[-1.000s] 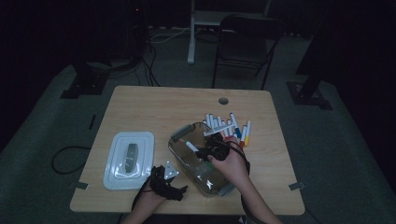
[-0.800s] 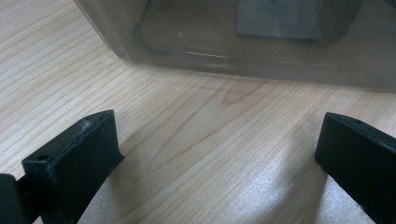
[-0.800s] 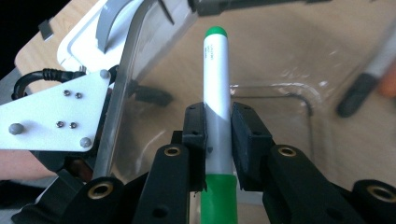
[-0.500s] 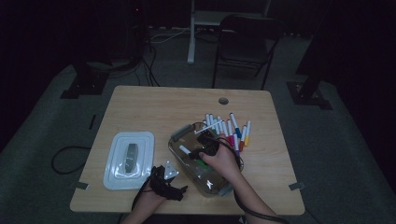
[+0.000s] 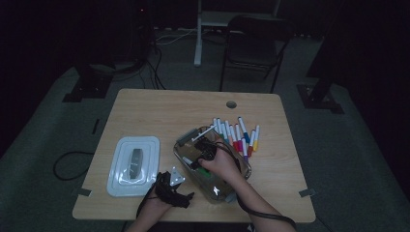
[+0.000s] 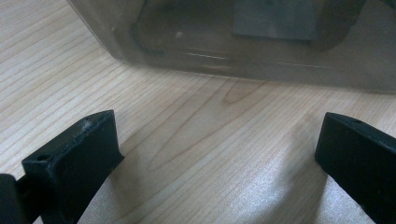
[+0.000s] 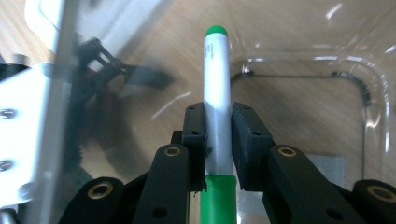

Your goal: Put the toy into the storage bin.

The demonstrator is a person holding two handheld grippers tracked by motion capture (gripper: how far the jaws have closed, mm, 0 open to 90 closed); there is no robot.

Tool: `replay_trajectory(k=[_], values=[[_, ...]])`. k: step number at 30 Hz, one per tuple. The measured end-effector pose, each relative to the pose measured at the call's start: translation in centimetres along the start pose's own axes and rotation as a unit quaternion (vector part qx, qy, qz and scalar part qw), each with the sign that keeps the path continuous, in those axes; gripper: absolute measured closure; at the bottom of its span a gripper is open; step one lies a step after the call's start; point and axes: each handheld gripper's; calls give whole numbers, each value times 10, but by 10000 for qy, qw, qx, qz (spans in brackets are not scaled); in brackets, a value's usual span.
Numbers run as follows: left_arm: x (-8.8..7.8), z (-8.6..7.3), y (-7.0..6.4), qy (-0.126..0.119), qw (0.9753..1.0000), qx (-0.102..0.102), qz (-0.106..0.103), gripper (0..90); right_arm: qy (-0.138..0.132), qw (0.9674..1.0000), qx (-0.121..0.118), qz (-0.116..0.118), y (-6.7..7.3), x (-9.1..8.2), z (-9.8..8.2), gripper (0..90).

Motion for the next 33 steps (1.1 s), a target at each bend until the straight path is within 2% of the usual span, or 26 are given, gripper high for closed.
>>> replay_trajectory(k=[9, 15, 18, 22, 25, 27, 28, 33], values=[[0, 0, 0, 8, 10000, 9, 6, 4, 585, 9983, -17, 58, 3, 19, 4, 762], [0, 0, 0, 4, 10000, 6, 4, 4, 744, 9972, -52, 74, 5, 23, 5, 757], [0, 0, 0, 3, 10000, 7, 4, 4, 835, 9965, -68, 41, 6, 25, 4, 717], [0, 0, 0, 8, 10000, 8, 4, 4, 792, 9968, -105, -50, 6, 24, 4, 669], [0, 0, 0, 2, 10000, 2, 0, 4, 573, 9983, -106, 46, 4, 16, 1, 632], [0, 0, 0, 0, 10000, 0, 0, 4, 380, 9992, -140, -1, 2, 7, -2, 593], [0, 0, 0, -2, 10000, -2, -2, 4, 380, 9992, -140, -1, 2, 7, -2, 593], [0, 0, 0, 10, 10000, 3, -5, 4, -55, 9997, -252, 52, -3, -14, -10, 512]])
Point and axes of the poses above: each handheld gripper's, and its own axes: x roughly forward along the jaws, z roughly out of its top, y roughly to its left, and after that the axes turned 13 degrees about y, right-handed
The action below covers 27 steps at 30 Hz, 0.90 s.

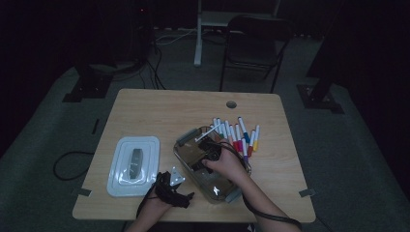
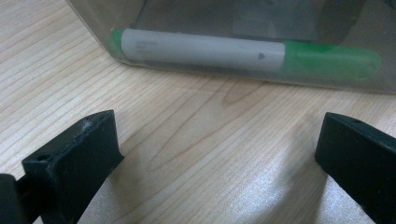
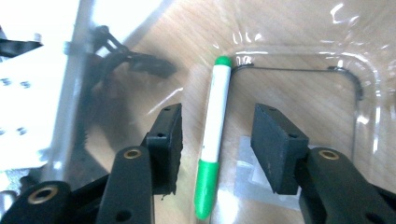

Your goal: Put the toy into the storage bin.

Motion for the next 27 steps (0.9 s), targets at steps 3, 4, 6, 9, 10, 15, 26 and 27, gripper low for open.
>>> replay_trajectory(k=[3, 4, 6, 9, 10, 15, 26, 27], values=[[0, 0, 0, 4, 10000, 2, -2, 4, -83, 10000, -13, 33, -1, -4, -2, 512], [0, 0, 0, 0, 10000, 1, 0, 4, -141, 9999, -14, 56, -1, -8, -5, 510], [0, 0, 0, -1, 10000, 2, 1, 4, -364, 9993, -42, 46, -4, -17, -11, 483], [0, 0, 0, 0, 10000, 3, 2, 4, -632, 9980, 10, 68, -9, -29, -20, 457], [0, 0, 0, -1, 10000, 2, 3, 4, -699, 9975, 7, 69, -10, -32, -22, 449], [0, 0, 0, -3, 10000, 3, 6, 4, -1093, 9940, -81, -1, -13, -47, -35, 427], [0, 0, 0, -7, 10000, -2, 5, 4, -1976, 9803, 42, -38, -37, -84, -65, 427], [0, 0, 0, -7, 10000, 0, 6, 4, -2111, 9773, 136, -131, -45, -91, -72, 410]])
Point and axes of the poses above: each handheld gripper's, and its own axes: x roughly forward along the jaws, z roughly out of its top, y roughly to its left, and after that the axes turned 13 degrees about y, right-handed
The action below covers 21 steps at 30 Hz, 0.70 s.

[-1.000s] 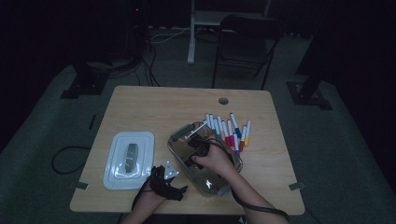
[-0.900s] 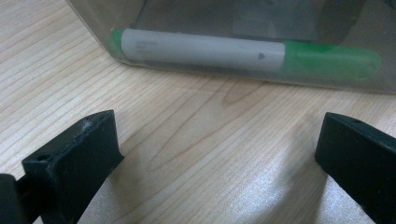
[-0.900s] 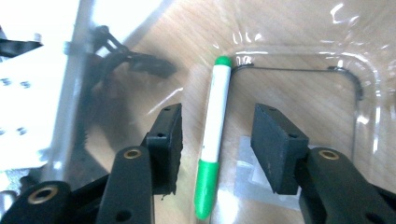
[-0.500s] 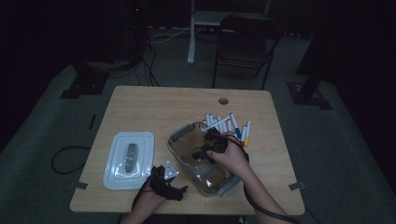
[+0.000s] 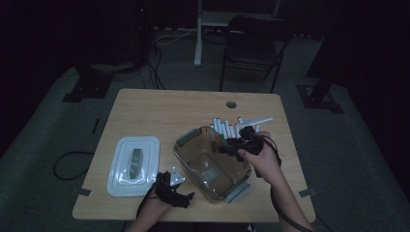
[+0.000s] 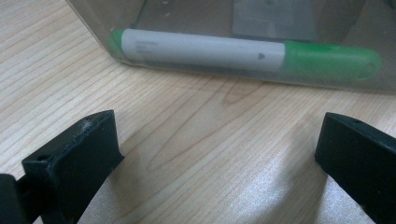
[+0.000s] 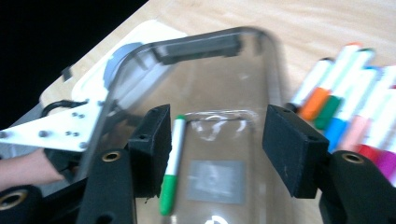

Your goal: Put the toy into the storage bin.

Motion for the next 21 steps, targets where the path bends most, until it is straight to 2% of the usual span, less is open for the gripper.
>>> replay_trajectory(k=[4, 7, 9, 11, 12, 13, 16, 17, 21], values=[[0, 0, 0, 0, 10000, 1, 2, 4, -254, 9994, 117, -204, -15, -12, -7, 422], [0, 0, 0, -3, 10000, 0, 4, 4, -492, 9977, 178, -429, -29, -20, -14, 432], [0, 0, 0, -6, 10000, -2, 1, 4, -612, 9960, 369, -537, -41, -24, -18, 452], [0, 0, 0, -4, 10000, 1, 5, 4, -623, 9944, 545, -661, -52, -24, -22, 454], [0, 0, 0, -6, 10000, -2, 3, 4, -570, 9925, 672, -846, -61, -24, -26, 455], [0, 0, 0, -5, 10000, 0, 4, 4, -555, 9917, 706, -919, -64, -23, -27, 455], [0, 0, 0, -6, 10000, -3, 3, 4, -451, 9865, 1013, -1208, -84, -17, -34, 476], [0, 0, 0, -10, 10000, -6, 1, 4, -449, 9852, 1079, -1251, -89, -16, -35, 479], [0, 0, 0, -10, 10000, -7, 1, 4, -387, 9767, 1469, -1516, -112, -5, -42, 492]])
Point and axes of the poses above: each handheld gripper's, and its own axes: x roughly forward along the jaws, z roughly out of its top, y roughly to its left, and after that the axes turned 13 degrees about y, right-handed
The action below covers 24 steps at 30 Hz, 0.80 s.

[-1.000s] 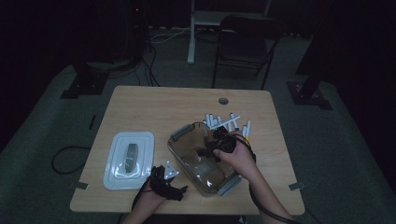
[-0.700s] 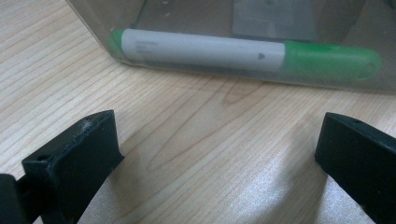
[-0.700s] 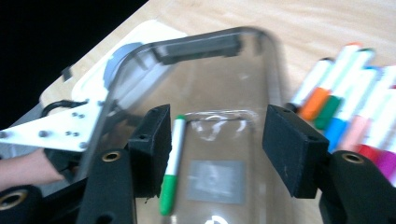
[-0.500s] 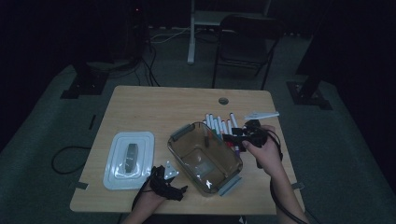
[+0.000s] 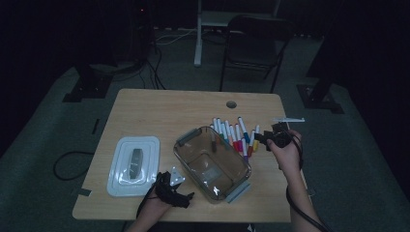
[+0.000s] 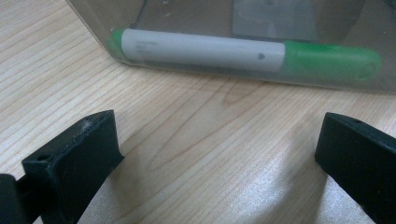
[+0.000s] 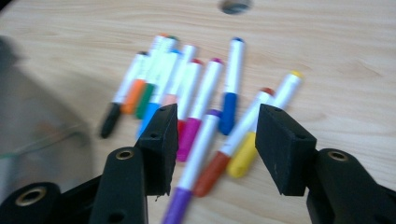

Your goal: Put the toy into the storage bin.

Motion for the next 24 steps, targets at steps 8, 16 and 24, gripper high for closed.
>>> replay_trajectory(k=[8, 16, 24], values=[[0, 0, 0, 3, 10000, 5, 2, 4, 171, 9974, 522, -471, -23, 34, 8, 595], [0, 0, 0, 5, 10000, 8, 4, 4, 495, 9926, 950, -578, -34, 69, 19, 651], [0, 0, 0, 2, 10000, 3, 1, 5, 791, 9877, 1184, -638, -40, 88, 21, 672]])
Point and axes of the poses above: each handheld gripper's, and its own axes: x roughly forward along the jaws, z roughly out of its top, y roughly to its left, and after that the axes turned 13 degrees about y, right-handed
